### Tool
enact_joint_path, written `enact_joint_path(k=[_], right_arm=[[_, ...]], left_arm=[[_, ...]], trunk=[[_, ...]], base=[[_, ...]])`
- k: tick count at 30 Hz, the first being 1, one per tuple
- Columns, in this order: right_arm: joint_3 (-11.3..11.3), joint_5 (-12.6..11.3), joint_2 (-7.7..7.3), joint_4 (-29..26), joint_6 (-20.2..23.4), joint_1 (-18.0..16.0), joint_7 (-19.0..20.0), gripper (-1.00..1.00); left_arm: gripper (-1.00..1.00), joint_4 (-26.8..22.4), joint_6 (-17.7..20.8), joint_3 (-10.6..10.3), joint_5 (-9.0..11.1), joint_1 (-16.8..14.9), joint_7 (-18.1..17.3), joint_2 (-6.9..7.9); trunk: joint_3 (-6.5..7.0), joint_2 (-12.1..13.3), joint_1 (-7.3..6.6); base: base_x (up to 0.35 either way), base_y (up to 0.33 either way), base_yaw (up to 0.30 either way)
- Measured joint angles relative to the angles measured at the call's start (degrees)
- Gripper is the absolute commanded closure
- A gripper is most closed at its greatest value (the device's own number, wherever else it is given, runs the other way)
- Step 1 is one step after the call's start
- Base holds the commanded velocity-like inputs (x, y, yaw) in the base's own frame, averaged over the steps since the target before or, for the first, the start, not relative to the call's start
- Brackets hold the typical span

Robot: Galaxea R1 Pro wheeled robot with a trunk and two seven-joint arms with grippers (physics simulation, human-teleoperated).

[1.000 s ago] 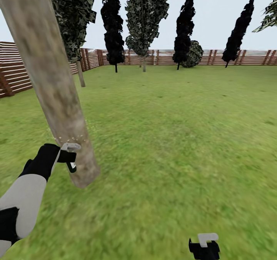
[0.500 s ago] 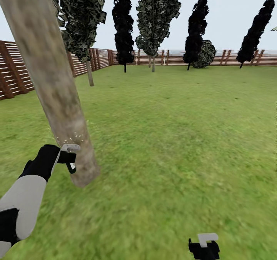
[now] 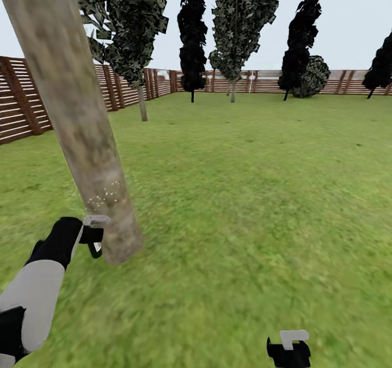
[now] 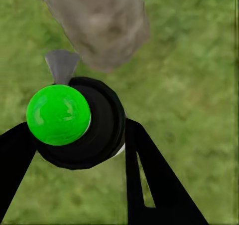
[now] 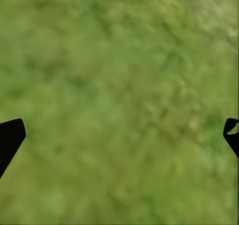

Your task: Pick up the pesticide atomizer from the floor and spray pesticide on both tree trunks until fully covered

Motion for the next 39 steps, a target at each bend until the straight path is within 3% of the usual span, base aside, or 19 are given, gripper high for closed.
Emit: enact_joint_path(k=[4, 7, 9, 11, 20, 33, 39], right_arm=[[0.0, 0.1, -0.09, 0.0, 0.0, 0.0, 0.0, -1.0], [0.0, 0.0, -0.09, 0.0, 0.0, 0.0, 0.0, -1.0], [0.0, 0.0, -0.09, 0.0, 0.0, 0.0, 0.0, -1.0], [0.0, 0.0, -0.04, 0.0, 0.0, 0.0, 0.0, -1.0], [0.0, 0.0, 0.0, 0.1, 0.0, 0.0, 0.0, -1.0], [0.0, 0.0, 0.0, 0.1, 0.0, 0.0, 0.0, -1.0], [0.0, 0.0, 0.0, 0.1, 0.0, 0.0, 0.0, -1.0]], left_arm=[[1.0, 0.0, -0.1, 0.1, -0.1, 0.2, 0.3, -1.51], [1.0, 0.0, 0.0, 0.4, -0.6, 0.3, 0.3, -0.82], [1.0, 0.0, -0.4, 3.8, -1.2, 2.0, 0.4, 0.87], [1.0, -0.1, -0.4, 4.5, -0.6, 3.0, 0.3, 1.4], [1.0, -0.7, -1.9, 4.5, -0.3, 3.3, 3.0, 0.94], [1.0, -0.8, -2.0, 4.1, -0.4, 3.3, 3.1, 0.74], [1.0, -0.9, -1.9, 4.3, -0.4, 3.3, 3.1, 0.75]], trunk=[[0.0, 0.0, 0.0], [0.0, 0.0, 0.0], [-0.01, 0.0, 0.03], [0.0, 0.0, 0.03], [0.0, 0.0, -0.01], [0.0, 0.0, 0.02], [0.0, 0.0, 0.0]], base=[[0.169, -0.239, 0.008], [0.124, -0.248, 0.0], [-0.095, -0.272, 0.024], [-0.123, -0.273, 0.187], [0.091, -0.24, 0.203], [0.053, -0.259, 0.004], [0.151, -0.254, 0.184]])
